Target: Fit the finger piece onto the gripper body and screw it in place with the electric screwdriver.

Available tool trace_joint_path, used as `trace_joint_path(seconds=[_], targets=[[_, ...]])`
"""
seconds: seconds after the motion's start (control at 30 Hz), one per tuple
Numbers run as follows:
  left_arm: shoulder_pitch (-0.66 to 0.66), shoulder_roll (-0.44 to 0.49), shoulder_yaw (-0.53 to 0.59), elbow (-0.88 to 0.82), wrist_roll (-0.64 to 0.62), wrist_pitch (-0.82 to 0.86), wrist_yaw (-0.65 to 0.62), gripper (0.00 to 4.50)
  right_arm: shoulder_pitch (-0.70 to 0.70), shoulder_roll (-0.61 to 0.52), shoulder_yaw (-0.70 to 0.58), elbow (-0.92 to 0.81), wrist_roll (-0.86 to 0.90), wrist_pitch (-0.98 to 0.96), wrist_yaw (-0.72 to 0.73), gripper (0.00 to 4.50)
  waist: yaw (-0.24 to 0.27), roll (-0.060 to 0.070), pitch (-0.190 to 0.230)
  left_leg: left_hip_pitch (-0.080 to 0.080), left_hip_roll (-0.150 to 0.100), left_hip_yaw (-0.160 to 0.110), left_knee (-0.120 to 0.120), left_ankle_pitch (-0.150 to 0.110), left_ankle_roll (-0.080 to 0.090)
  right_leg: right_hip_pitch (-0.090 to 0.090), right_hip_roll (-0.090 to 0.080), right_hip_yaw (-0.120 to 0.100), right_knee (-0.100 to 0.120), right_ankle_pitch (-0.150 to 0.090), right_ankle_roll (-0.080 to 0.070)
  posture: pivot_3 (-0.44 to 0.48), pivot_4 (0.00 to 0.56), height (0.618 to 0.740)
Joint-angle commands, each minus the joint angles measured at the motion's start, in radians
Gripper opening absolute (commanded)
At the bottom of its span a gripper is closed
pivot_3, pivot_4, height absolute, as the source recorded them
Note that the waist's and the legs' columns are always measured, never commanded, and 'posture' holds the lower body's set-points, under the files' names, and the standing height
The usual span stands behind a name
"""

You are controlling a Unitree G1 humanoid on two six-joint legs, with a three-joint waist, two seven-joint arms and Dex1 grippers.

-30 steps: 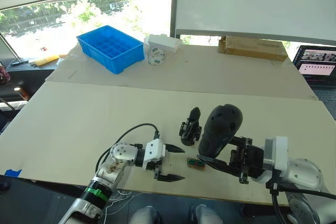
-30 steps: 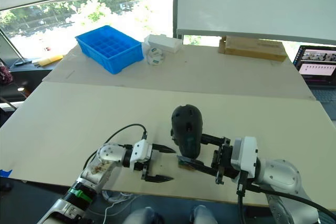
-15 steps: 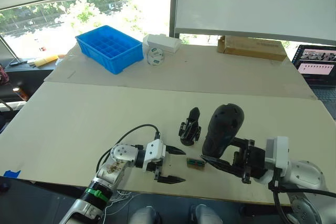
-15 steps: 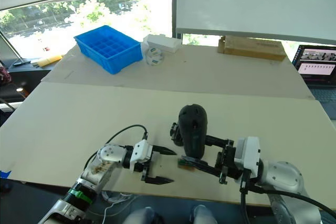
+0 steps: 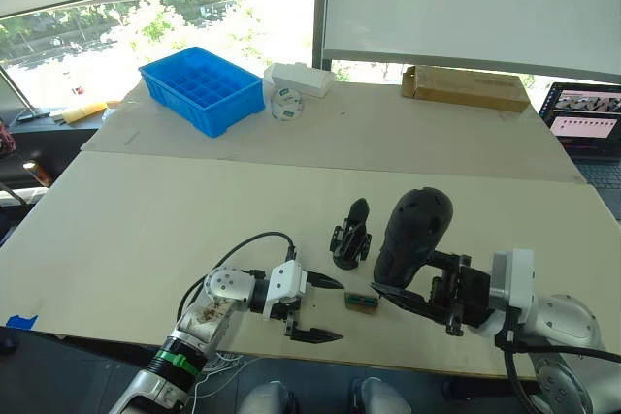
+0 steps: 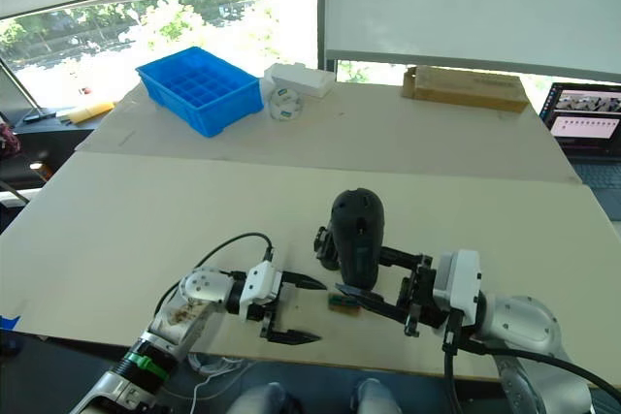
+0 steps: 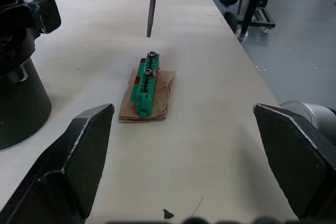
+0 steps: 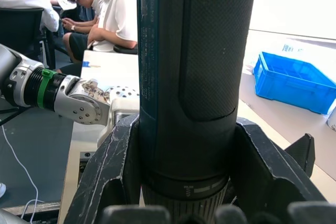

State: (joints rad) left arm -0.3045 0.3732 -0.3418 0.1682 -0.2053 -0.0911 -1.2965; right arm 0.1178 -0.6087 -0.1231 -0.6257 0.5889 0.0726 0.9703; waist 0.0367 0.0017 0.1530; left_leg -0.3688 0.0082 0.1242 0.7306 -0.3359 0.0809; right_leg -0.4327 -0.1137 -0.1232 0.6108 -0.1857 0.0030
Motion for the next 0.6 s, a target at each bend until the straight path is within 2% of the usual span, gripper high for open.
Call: trace_joint_path(seconds=[0.03,0.6], targets=[[0.013,-0.002,-0.007,0.012,0.019,-0.015,0.029,4.5,-0.02,0.007,-0.007,-0.019,0.007,-0.034,-0.003,1.91,0.0,0.0,0.0,0.0,0.0,0.0,0.0,0.0,0.0,0.0,0.0,0.0,0.0,0.0,0.0,0.0,0.15,0.74],[0.008,0.005,-0.012,0.021,0.029,-0.038,0.052,4.5,-0.024,0.019,0.012,-0.004,-0.006,-0.047,0.013,1.91,0.0,0.0,0.0,0.0,0.0,0.0,0.0,0.0,0.0,0.0,0.0,0.0,0.0,0.0,0.0,0.0,0.15,0.74]])
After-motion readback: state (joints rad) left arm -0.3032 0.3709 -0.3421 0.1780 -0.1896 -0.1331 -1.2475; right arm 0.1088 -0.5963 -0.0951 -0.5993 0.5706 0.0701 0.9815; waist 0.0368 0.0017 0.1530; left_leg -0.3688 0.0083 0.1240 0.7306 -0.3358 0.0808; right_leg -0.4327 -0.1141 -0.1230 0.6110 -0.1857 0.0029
